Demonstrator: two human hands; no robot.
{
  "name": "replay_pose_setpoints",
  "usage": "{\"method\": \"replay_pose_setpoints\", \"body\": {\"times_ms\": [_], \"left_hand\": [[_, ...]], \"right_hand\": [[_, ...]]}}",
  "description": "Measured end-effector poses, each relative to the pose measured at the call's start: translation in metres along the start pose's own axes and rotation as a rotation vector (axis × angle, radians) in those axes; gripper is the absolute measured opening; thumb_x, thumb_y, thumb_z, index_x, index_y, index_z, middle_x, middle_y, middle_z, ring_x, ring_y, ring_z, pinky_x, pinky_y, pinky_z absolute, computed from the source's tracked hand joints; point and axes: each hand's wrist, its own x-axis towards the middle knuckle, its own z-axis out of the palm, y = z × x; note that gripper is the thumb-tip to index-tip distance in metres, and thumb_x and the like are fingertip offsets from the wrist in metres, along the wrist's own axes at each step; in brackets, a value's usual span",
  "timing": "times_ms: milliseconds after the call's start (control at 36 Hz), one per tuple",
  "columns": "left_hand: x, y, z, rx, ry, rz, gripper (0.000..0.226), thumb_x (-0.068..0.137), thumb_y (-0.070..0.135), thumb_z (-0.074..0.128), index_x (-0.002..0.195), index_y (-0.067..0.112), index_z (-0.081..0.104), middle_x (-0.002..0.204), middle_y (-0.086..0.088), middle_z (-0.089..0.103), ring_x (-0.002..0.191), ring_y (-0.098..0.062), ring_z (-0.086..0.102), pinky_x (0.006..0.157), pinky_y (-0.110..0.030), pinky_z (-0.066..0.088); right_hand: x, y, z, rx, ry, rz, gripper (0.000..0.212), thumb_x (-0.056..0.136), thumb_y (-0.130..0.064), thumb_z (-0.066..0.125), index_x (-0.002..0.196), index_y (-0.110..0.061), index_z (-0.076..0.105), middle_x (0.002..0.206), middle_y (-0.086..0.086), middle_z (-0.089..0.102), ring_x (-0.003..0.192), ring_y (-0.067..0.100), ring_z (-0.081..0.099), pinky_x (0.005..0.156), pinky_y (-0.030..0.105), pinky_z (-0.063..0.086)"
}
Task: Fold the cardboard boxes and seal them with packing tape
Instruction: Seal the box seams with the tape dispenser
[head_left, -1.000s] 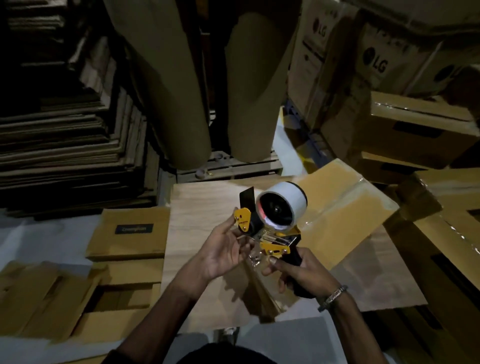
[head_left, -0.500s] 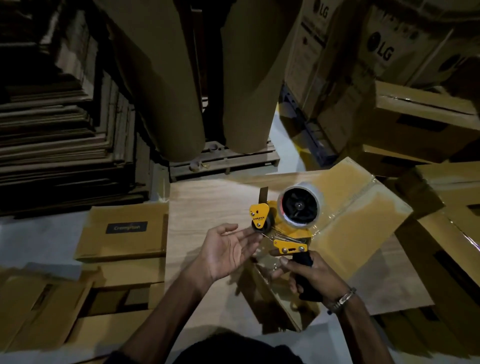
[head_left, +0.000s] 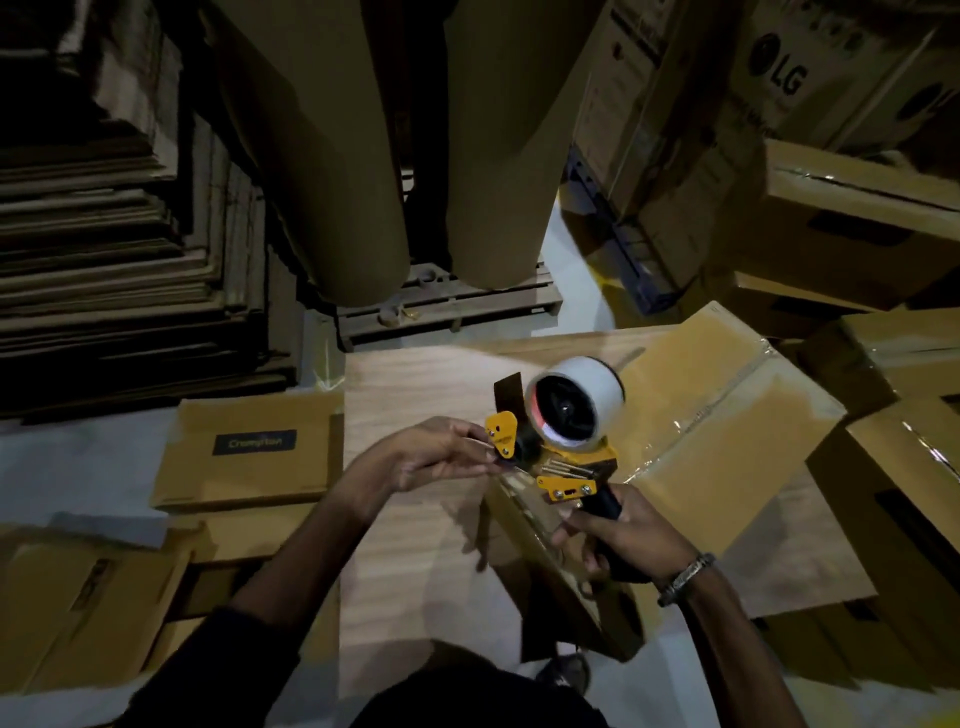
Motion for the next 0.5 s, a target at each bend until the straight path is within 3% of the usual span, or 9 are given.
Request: {"method": "replay_pose_setpoints", "body": {"times_ms": [111, 167, 222, 278, 333, 389, 500], "left_hand": [[0.015, 0.007, -0.009, 0.294, 0.125, 0.048, 0.023, 0.09, -0.014, 0.066, 0.109, -0.005, 0.074, 0.103, -0.02, 0.078, 0.095, -0.024, 0.078, 0.092, -0.034, 0.062], [0.021, 0.005, -0.012, 0.356, 0.207, 0.077, 0.021, 0.088, -0.016, 0.064, 0.097, -0.002, 0.077, 0.094, -0.02, 0.078, 0.086, -0.023, 0.079, 0.082, -0.03, 0.064], [0.028, -0.001, -0.014, 0.384, 0.265, 0.108, 0.025, 0.087, -0.019, 0.061, 0.085, 0.001, 0.076, 0.084, -0.019, 0.076, 0.072, -0.021, 0.077, 0.067, -0.025, 0.063], [0.037, -0.012, -0.016, 0.393, 0.299, 0.137, 0.03, 0.085, -0.021, 0.062, 0.076, 0.003, 0.077, 0.08, -0.019, 0.072, 0.066, -0.025, 0.071, 0.061, -0.027, 0.062], [0.046, -0.024, -0.019, 0.391, 0.324, 0.17, 0.04, 0.086, -0.021, 0.061, 0.067, 0.01, 0.079, 0.073, -0.015, 0.069, 0.063, -0.024, 0.063, 0.056, -0.025, 0.057], [0.05, -0.035, -0.022, 0.373, 0.329, 0.173, 0.037, 0.087, -0.021, 0.059, 0.073, 0.006, 0.08, 0.068, -0.011, 0.067, 0.058, -0.017, 0.06, 0.054, -0.022, 0.053], [0.058, -0.057, -0.028, 0.221, 0.326, 0.177, 0.029, 0.088, -0.019, 0.062, 0.108, -0.003, 0.075, 0.07, -0.01, 0.069, 0.058, -0.015, 0.06, 0.055, -0.024, 0.049]], "right_hand": [[0.011, -0.002, 0.017, -0.073, 0.048, 0.024, 0.015, 0.098, -0.011, 0.071, 0.102, 0.002, 0.066, 0.088, 0.018, 0.078, 0.053, 0.021, 0.064, 0.051, 0.028, 0.047], [0.017, 0.0, 0.026, -0.132, 0.114, 0.015, 0.008, 0.095, -0.01, 0.072, 0.091, -0.005, 0.067, 0.077, 0.006, 0.077, 0.053, 0.015, 0.063, 0.05, 0.025, 0.046], [0.022, 0.006, 0.035, -0.246, 0.198, -0.018, 0.021, 0.091, -0.018, 0.076, 0.075, -0.013, 0.062, 0.062, -0.007, 0.063, 0.052, 0.007, 0.053, 0.054, 0.025, 0.041], [0.024, 0.015, 0.04, -0.303, 0.242, -0.033, 0.029, 0.09, -0.027, 0.078, 0.069, -0.018, 0.06, 0.059, -0.009, 0.055, 0.055, 0.003, 0.047, 0.055, 0.027, 0.038], [0.025, 0.022, 0.041, -0.301, 0.257, -0.018, 0.027, 0.088, -0.035, 0.079, 0.072, -0.018, 0.065, 0.063, -0.006, 0.062, 0.06, 0.002, 0.053, 0.059, 0.028, 0.041], [0.024, 0.026, 0.04, -0.306, 0.252, 0.001, 0.028, 0.085, -0.042, 0.078, 0.078, -0.017, 0.07, 0.071, 0.002, 0.071, 0.065, 0.005, 0.059, 0.062, 0.028, 0.044], [0.022, 0.029, 0.04, -0.327, 0.235, 0.021, 0.032, 0.082, -0.048, 0.077, 0.084, -0.016, 0.073, 0.083, 0.006, 0.075, 0.07, 0.006, 0.063, 0.066, 0.03, 0.049]]}}
